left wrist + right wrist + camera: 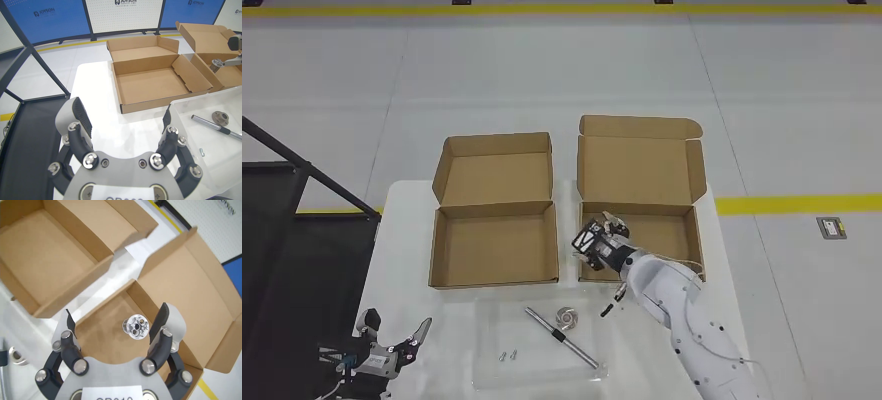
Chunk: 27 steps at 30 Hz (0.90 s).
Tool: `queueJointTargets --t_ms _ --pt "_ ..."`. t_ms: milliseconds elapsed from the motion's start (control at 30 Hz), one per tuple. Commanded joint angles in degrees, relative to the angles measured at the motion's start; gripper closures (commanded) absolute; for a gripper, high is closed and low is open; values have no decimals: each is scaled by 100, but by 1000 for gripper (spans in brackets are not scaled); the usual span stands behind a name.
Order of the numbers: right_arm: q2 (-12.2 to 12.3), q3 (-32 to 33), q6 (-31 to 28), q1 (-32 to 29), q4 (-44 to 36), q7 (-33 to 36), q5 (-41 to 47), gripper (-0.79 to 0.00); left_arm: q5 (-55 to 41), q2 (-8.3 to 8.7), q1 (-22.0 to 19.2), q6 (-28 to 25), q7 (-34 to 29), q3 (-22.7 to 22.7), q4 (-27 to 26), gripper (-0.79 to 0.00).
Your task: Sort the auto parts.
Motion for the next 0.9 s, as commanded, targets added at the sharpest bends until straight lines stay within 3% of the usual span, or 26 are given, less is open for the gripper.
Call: queueJointTargets --t_ms 0,167,333,667,867 --pt "56 -19 -287 -404 -748 108 -217 -785 0 0 0 0 0 0 0 -785" --pt "161 -349 -1087 -1116 -1782 378 -792 -785 0 0 0 0 0 0 0 -785" --pt "210 -767 -1780 -1469 -2164 890 -1187 -785 0 0 0 0 0 0 0 -785" --pt "207 -834 -1773 -1493 -2214 993 -1253 -785 0 0 0 0 0 0 0 -785" --pt "227 -882 -1736 -1425 -1964 719 -1468 -785 0 0 0 0 0 0 0 -785"
